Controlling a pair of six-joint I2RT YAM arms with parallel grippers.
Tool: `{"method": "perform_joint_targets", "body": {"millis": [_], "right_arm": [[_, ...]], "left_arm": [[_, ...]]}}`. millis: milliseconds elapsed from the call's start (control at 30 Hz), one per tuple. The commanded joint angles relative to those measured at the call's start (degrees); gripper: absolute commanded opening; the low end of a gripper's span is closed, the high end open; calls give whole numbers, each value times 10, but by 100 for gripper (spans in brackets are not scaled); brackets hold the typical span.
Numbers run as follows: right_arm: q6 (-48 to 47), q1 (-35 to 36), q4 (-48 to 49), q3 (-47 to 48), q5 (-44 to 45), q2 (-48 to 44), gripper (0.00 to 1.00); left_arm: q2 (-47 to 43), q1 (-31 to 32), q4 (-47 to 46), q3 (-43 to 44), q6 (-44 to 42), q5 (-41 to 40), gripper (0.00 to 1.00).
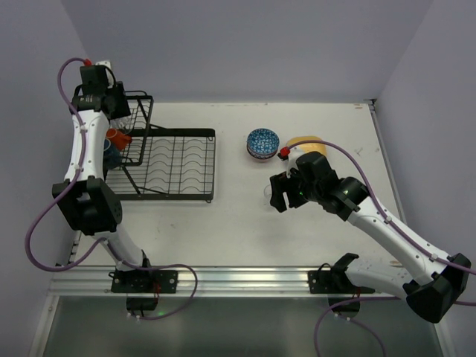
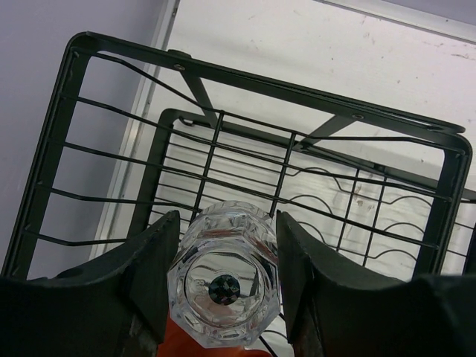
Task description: Unload the mixed dishes from the dish rack
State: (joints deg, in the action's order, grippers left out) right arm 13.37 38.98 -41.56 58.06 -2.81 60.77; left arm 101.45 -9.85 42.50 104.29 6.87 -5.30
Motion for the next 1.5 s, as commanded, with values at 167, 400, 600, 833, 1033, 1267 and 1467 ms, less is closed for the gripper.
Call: {"method": "perform_joint_targets", "body": {"millis": [167, 400, 600, 833, 1033, 1267, 1467], "right_arm": [[-10, 0, 14, 6, -4, -2, 72], [-10, 0, 14, 8, 2, -1, 72], [-1, 0, 43, 6, 11, -34, 73], [29, -5, 148, -15, 1, -138, 74], [131, -5, 485, -139, -190, -256, 75], [301, -3, 797, -139, -359, -145, 72], [322, 35, 832, -68, -347, -43, 68]], "left_arm": [[-64, -3, -13, 40, 29, 11, 0], [-104, -2, -15, 56, 41, 31, 0], [-179, 10, -15, 85, 63, 162, 0], [-304, 122, -125, -21, 132, 292, 0], [-474, 130, -471, -291, 380, 469, 0], [-589, 215, -689, -500, 616, 370, 0], [-616, 308, -684, -581, 677, 254, 0]]}}
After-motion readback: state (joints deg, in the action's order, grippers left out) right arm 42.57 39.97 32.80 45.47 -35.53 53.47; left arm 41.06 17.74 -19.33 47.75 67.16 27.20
